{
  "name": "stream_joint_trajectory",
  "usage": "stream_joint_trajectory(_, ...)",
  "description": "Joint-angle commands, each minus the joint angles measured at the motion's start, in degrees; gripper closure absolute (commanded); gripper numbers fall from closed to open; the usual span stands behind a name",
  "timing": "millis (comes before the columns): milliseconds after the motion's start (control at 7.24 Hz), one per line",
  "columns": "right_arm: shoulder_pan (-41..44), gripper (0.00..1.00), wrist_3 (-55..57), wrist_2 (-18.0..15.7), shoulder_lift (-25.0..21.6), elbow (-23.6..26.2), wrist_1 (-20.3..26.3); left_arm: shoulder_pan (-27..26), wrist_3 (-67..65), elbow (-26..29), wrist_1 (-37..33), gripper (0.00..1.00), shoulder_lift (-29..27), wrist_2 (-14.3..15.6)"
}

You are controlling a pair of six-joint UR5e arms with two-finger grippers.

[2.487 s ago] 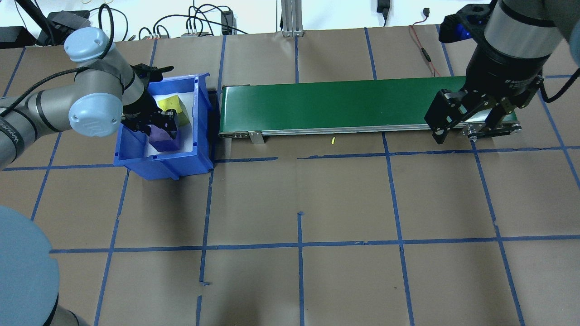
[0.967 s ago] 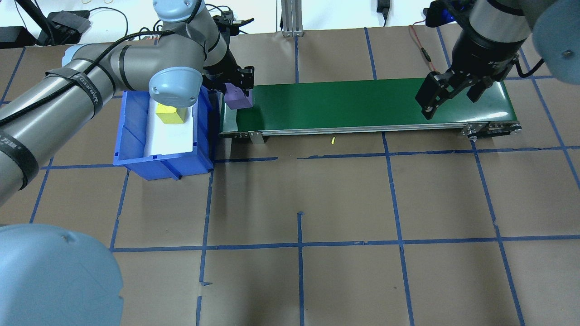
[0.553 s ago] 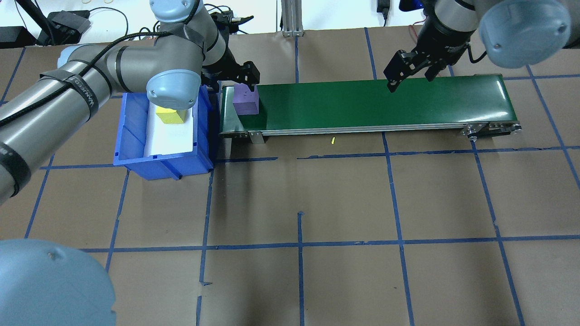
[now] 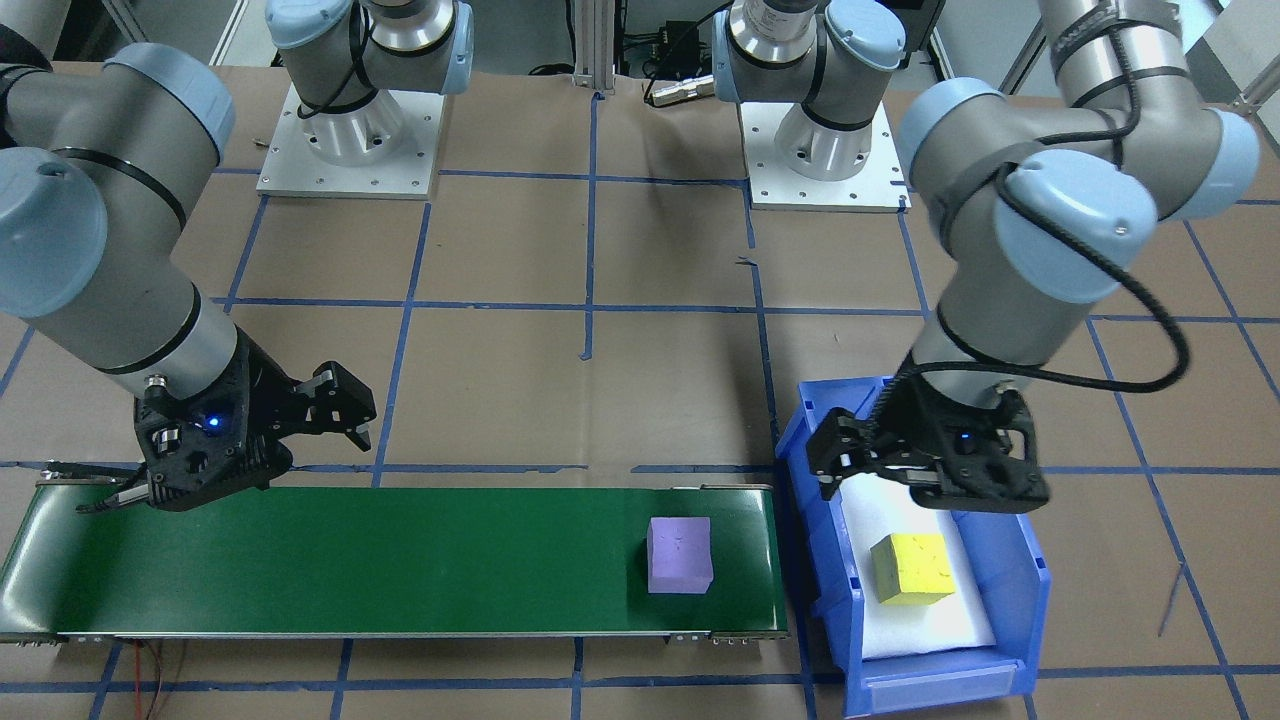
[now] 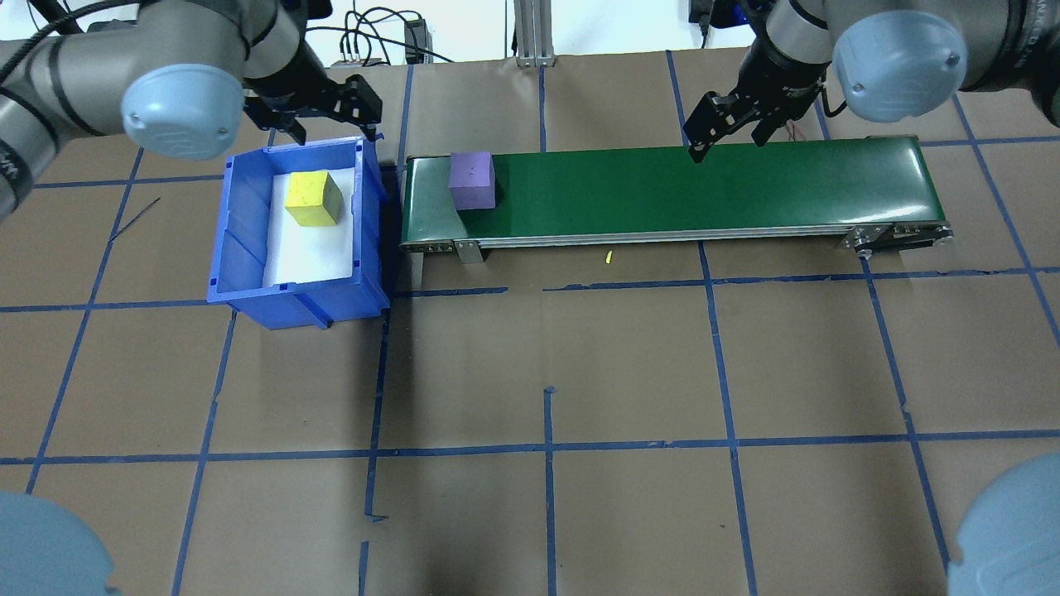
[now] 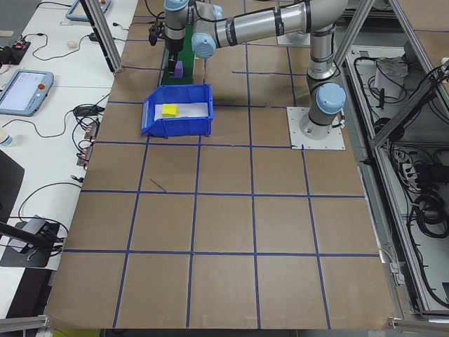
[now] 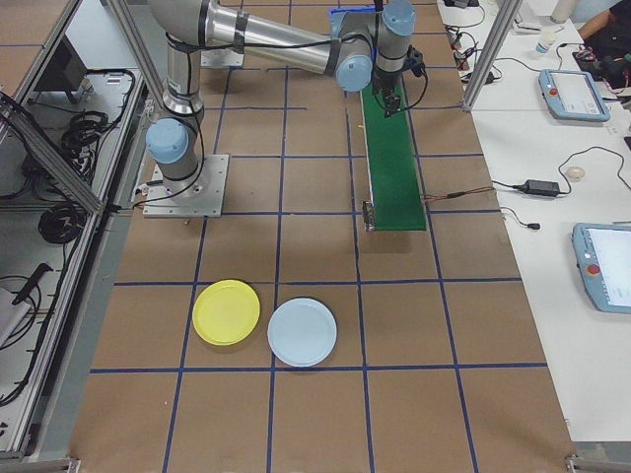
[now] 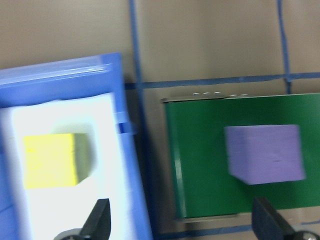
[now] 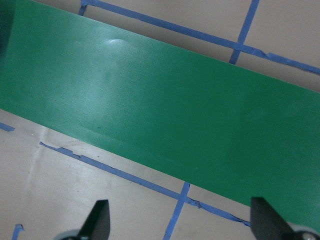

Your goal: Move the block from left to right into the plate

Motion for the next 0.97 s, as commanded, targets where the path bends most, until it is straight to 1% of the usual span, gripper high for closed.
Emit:
stream_joint_trajectory(0, -0.02, 0.0, -0.15, -0.05, 0.11, 0.54, -0.05, 3.86, 6.61, -0.01, -0.3, 0.0, -5.49, 0.68)
stream_joint_trajectory(138, -0.02, 0.0, -0.06, -0.22, 0.28, 0.54, -0.05, 4.21, 8.22, 0.26, 2.67, 0.0, -8.06, 0.86)
stream_joint_trajectory(276, -0.02, 0.0, 0.37, -0.14, 1.5, 0.28, -0.14, 5.0, 10.67, -0.26, 4.52, 0.0, -9.4, 0.86)
stream_joint_trajectory(553, 0.07, 0.0, 8.69, 0.82, 3.27, -0.43, -4.68, 5.27, 10.88, -0.79, 4.63, 0.0, -10.98, 0.86)
stream_joint_trajectory(691, 0.07, 0.0, 9.6, 1.44, 4.14, -0.69, -5.05, 5.27, 10.44, -0.61, 6.89, 0.0, -12.47, 0.86)
stream_joint_trajectory(829, 0.07, 0.0, 10.82, 3.27, 4.67, -0.69, -5.15, 5.27, 10.43, -0.35, 8.4, 0.13, -13.7, 0.86)
